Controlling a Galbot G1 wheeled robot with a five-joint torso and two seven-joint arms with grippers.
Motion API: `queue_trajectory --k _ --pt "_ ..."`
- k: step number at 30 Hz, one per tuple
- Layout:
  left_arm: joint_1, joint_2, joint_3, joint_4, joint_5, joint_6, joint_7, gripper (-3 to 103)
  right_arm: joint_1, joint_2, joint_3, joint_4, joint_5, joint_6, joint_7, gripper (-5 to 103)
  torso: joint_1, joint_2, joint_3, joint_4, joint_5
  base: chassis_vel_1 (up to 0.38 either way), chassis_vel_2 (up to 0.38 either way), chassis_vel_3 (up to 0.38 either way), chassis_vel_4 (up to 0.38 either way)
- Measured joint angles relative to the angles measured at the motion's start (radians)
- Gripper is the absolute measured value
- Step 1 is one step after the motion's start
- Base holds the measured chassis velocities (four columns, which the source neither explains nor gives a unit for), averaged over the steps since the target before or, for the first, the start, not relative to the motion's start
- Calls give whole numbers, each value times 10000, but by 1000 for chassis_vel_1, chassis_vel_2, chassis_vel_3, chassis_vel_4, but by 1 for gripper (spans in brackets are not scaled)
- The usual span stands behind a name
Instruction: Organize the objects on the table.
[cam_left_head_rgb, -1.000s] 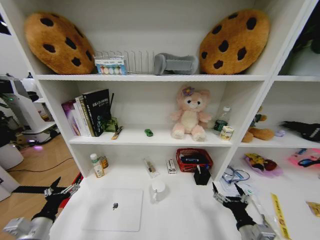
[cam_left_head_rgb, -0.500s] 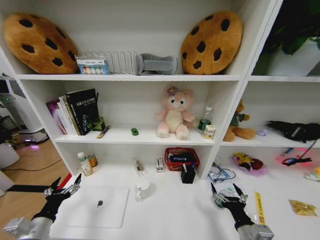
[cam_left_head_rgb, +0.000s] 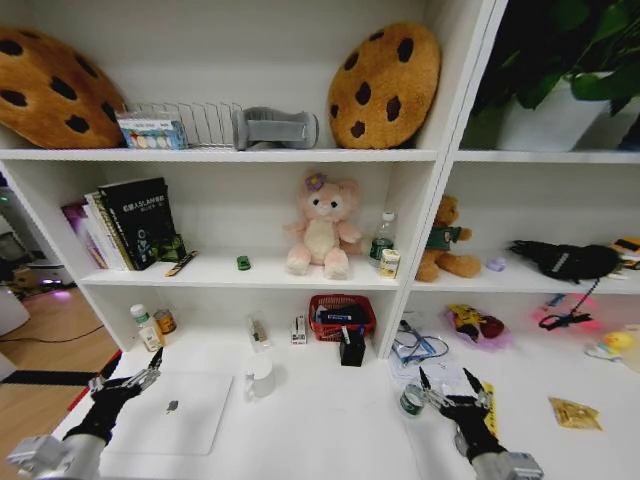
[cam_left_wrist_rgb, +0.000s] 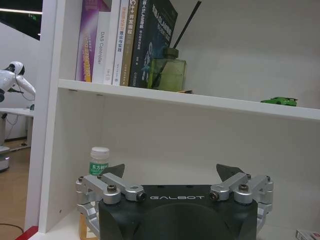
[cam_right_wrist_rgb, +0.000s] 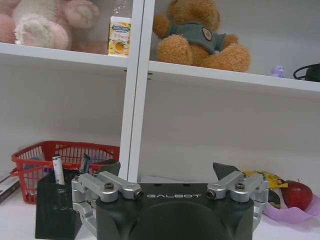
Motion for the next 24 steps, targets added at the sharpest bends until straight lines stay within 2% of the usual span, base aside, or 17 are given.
queue_trajectory --k 13,15,18,20,21,24 --pt "0 1 0 0 0 0 0 100 630 101 -531 -601 -262 44 -63 97 0 0 0 -1 3 0 0 0 0" --pt "0 0 0 0 0 0 0 100 660 103 -582 -731 -263 15 -45 88 0 0 0 -1 2 0 0 0 0" --pt "0 0 0 0 0 0 0 100 672 104 -624 -787 -253 -40 -27 83 0 0 0 0 2 0 0 0 0" --pt "0 0 0 0 0 0 0 100 701 94 -641 -815 -244 -80 -6 71 0 0 0 -1 2 0 0 0 0" --pt "0 0 0 0 0 0 0 100 701 94 -641 -815 -244 -80 -6 71 0 0 0 -1 2 0 0 0 0" --pt "0 0 0 0 0 0 0 100 716 66 -643 -819 -211 -111 22 60 0 0 0 0 2 0 0 0 0"
